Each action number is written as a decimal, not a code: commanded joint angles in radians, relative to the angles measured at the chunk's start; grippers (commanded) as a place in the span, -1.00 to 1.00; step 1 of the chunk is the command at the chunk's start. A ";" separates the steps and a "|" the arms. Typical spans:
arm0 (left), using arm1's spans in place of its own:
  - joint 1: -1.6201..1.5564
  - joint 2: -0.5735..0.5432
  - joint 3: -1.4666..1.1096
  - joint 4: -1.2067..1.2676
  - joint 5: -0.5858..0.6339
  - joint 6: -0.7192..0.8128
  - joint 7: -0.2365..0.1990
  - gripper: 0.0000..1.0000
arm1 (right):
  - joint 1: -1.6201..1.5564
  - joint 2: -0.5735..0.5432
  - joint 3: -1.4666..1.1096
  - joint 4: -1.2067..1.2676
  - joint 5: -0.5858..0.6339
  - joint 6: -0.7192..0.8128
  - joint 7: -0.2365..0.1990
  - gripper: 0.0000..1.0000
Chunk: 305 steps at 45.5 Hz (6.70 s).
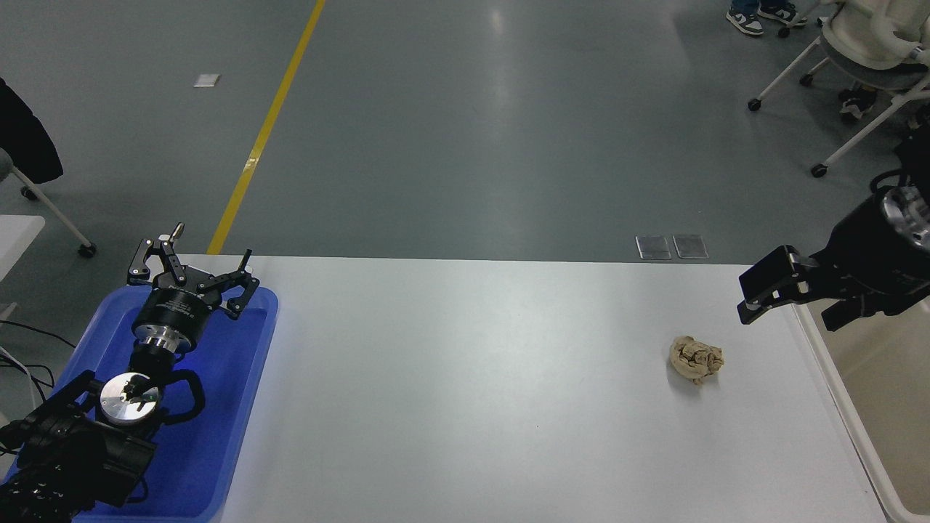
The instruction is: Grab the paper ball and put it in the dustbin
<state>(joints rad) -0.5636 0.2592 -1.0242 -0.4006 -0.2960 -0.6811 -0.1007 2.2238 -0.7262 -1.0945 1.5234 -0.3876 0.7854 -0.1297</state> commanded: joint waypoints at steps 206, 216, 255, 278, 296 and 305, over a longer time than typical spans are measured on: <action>-0.001 0.000 -0.002 0.000 0.000 0.000 0.001 1.00 | -1.127 0.511 0.297 -0.936 -0.007 -0.764 0.013 1.00; -0.001 -0.001 -0.002 0.000 0.000 0.000 -0.001 1.00 | -1.141 0.518 0.295 -0.934 -0.007 -0.764 0.013 1.00; -0.001 0.000 0.000 -0.001 0.000 0.000 -0.001 1.00 | -1.191 0.518 0.288 -0.924 -0.030 -0.779 0.018 -0.24; 0.001 0.000 0.000 -0.001 0.002 0.000 0.001 1.00 | -1.024 0.403 0.246 -0.797 -0.085 -0.790 0.039 -0.89; -0.001 0.000 0.000 -0.001 0.002 0.000 0.001 1.00 | -0.572 0.166 0.139 -0.391 -0.099 -0.747 0.038 -0.89; -0.001 0.000 -0.002 0.000 0.002 0.000 0.001 1.00 | -0.374 0.097 0.104 -0.324 -0.099 -0.614 0.038 -0.90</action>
<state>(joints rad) -0.5644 0.2595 -1.0255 -0.4013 -0.2947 -0.6816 -0.0997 1.6182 -0.5401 -0.9484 1.0802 -0.4845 0.0601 -0.0928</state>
